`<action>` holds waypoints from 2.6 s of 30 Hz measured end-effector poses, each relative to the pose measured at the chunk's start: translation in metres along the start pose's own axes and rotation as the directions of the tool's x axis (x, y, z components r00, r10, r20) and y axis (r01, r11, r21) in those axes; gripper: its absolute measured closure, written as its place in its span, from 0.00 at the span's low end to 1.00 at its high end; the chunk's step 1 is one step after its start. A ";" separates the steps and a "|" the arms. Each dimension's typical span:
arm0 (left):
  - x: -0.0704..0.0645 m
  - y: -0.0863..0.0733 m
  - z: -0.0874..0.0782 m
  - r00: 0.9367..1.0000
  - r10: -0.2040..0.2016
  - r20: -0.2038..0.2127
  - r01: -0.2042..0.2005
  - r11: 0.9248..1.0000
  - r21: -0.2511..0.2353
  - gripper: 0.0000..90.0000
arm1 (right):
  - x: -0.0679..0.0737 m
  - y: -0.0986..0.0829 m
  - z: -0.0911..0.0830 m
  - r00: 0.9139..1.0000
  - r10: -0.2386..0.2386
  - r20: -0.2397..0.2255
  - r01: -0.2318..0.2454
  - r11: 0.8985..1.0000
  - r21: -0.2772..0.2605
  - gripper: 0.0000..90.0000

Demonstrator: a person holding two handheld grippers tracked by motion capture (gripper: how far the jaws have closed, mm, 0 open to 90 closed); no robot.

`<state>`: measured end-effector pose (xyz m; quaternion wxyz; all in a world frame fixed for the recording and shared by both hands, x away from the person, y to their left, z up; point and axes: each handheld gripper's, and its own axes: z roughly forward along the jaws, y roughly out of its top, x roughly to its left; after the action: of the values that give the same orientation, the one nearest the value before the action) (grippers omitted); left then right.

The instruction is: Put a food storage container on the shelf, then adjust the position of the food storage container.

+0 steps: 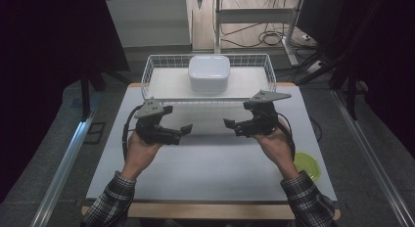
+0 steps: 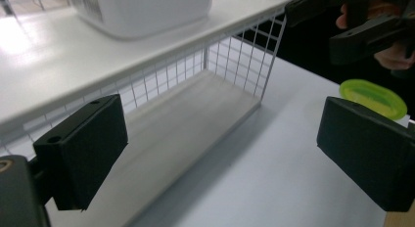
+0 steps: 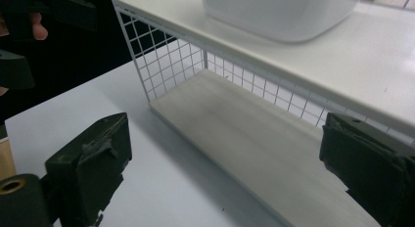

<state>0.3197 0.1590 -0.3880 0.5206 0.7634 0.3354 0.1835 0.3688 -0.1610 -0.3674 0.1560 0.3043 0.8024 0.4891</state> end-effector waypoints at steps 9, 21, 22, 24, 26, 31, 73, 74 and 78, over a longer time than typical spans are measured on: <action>-0.009 -0.026 -0.009 1.000 -0.001 -0.019 0.000 1.000 -0.007 0.04 | 0.003 -0.033 -0.007 1.000 -0.006 0.010 0.005 0.999 0.033 0.04; -0.015 -0.060 -0.020 0.998 -0.017 -0.056 0.016 1.000 -0.011 0.06 | 0.006 -0.066 -0.020 1.000 -0.013 0.019 0.012 1.000 0.014 0.00; -0.016 -0.063 -0.021 0.998 -0.016 -0.065 0.015 1.000 -0.018 0.07 | 0.007 -0.069 -0.021 1.000 -0.012 0.020 0.012 1.000 0.017 0.00; -0.019 -0.069 -0.023 0.998 -0.013 -0.068 0.012 1.000 -0.014 0.07 | 0.009 -0.078 -0.022 1.000 -0.001 0.012 0.001 1.000 0.027 0.00; -0.021 -0.075 -0.023 0.997 -0.004 -0.073 0.004 1.000 0.000 0.07 | 0.011 -0.086 -0.024 1.000 0.005 0.014 -0.006 0.999 0.033 0.00; -0.026 -0.094 -0.019 0.997 -0.005 -0.079 0.006 1.000 0.015 0.07 | 0.015 -0.098 -0.029 0.999 0.015 0.028 -0.016 0.999 0.034 0.00; -0.035 -0.147 -0.022 0.991 -0.003 -0.130 0.020 0.991 0.131 0.08 | 0.000 -0.141 -0.080 0.972 0.031 0.231 -0.081 0.975 0.209 0.95; -0.035 -0.147 -0.022 0.991 -0.004 -0.130 0.022 0.991 0.132 0.08 | -0.003 -0.141 -0.084 0.969 0.040 0.244 -0.091 0.974 0.205 0.97; -0.034 -0.147 -0.021 0.992 -0.004 -0.129 0.023 0.990 0.140 0.08 | -0.017 -0.146 -0.104 0.948 0.082 0.307 -0.142 0.973 0.181 1.00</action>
<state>0.2347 0.1833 -0.5124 0.4438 0.7828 0.3854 0.2044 0.2760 -0.2922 -0.4475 0.2155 0.4339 0.7962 0.3625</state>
